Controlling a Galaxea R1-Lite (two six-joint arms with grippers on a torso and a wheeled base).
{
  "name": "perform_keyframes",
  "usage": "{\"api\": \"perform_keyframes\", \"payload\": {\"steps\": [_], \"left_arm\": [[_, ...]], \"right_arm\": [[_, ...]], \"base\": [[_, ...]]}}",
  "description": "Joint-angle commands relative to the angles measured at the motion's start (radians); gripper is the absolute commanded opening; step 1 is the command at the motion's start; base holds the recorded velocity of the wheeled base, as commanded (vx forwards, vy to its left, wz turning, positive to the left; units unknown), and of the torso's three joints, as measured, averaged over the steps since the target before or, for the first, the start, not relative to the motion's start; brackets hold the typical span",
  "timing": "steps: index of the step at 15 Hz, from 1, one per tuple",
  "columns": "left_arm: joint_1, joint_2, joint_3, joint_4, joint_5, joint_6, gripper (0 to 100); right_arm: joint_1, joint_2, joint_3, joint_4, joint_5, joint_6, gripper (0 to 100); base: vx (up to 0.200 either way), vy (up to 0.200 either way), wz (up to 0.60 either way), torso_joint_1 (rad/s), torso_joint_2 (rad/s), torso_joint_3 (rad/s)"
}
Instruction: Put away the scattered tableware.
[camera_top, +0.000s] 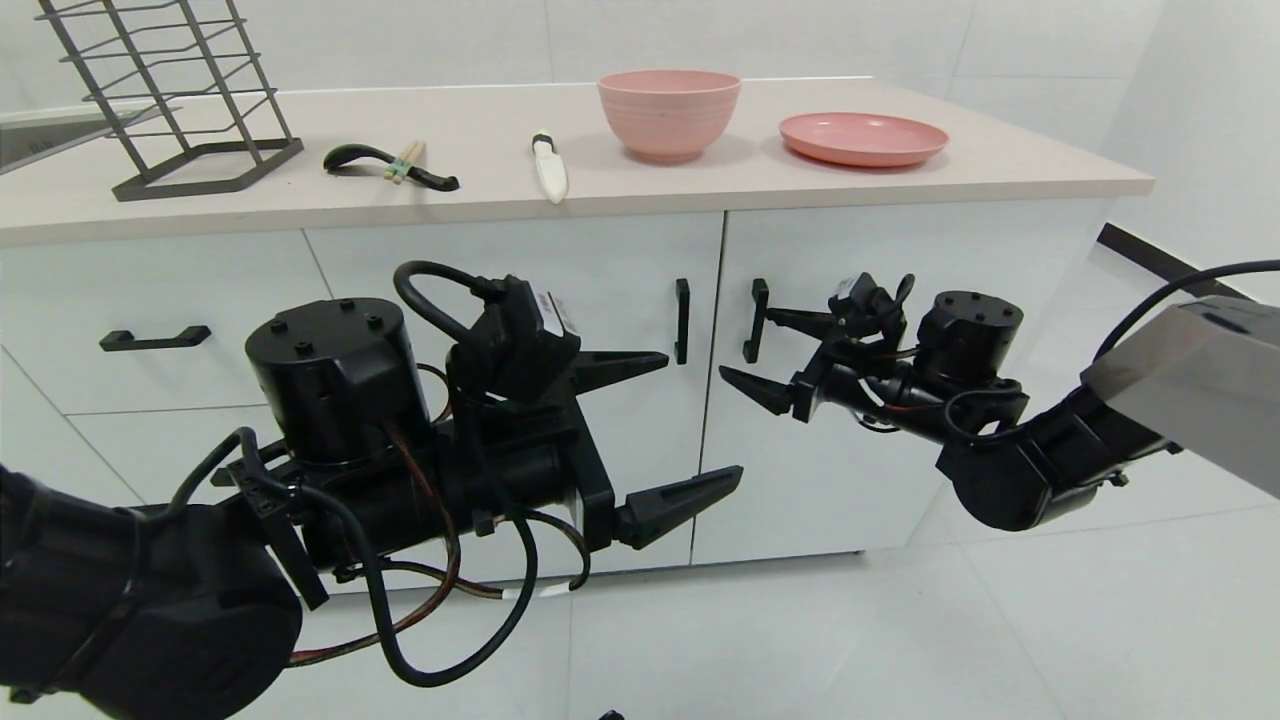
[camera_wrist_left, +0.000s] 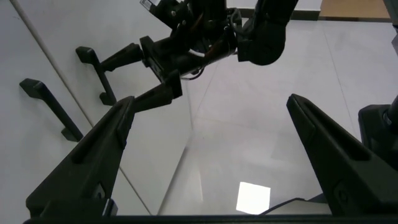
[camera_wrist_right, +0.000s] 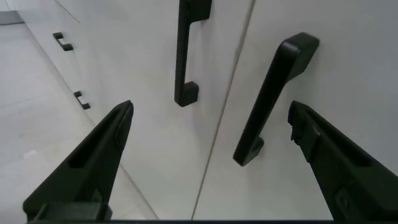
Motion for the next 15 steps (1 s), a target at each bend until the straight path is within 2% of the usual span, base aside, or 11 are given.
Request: {"api": "perform_keyframes", "payload": {"steps": [1,6,9,12,15], "left_arm": [[0.001,-0.005,-0.004,0.000,0.000,0.000,100],[0.001,-0.007,-0.004,0.000,-0.002,0.000,100],[0.001,-0.010,-0.007,0.001,-0.005,-0.004,100],[0.002,0.021,-0.043,0.003,-0.008,-0.007,100],[0.002,0.064,-0.093,0.004,-0.009,-0.007,100]], "right_arm": [[-0.001,0.018,-0.012,-0.001,0.025,0.000,100],[-0.008,0.076,-0.100,-0.001,0.047,0.003,100],[-0.007,0.093,-0.096,-0.051,0.111,0.007,100],[-0.004,0.090,-0.024,-0.143,0.174,0.058,100],[-0.005,0.061,0.034,-0.189,0.185,0.069,100]], "base": [[0.000,0.000,0.00,0.000,0.00,0.000],[0.000,0.000,0.00,0.000,0.00,0.000],[0.000,0.000,0.00,0.000,0.00,0.000],[0.000,0.000,0.00,0.000,0.00,0.000],[0.000,0.000,0.00,0.000,0.00,0.000]]}}
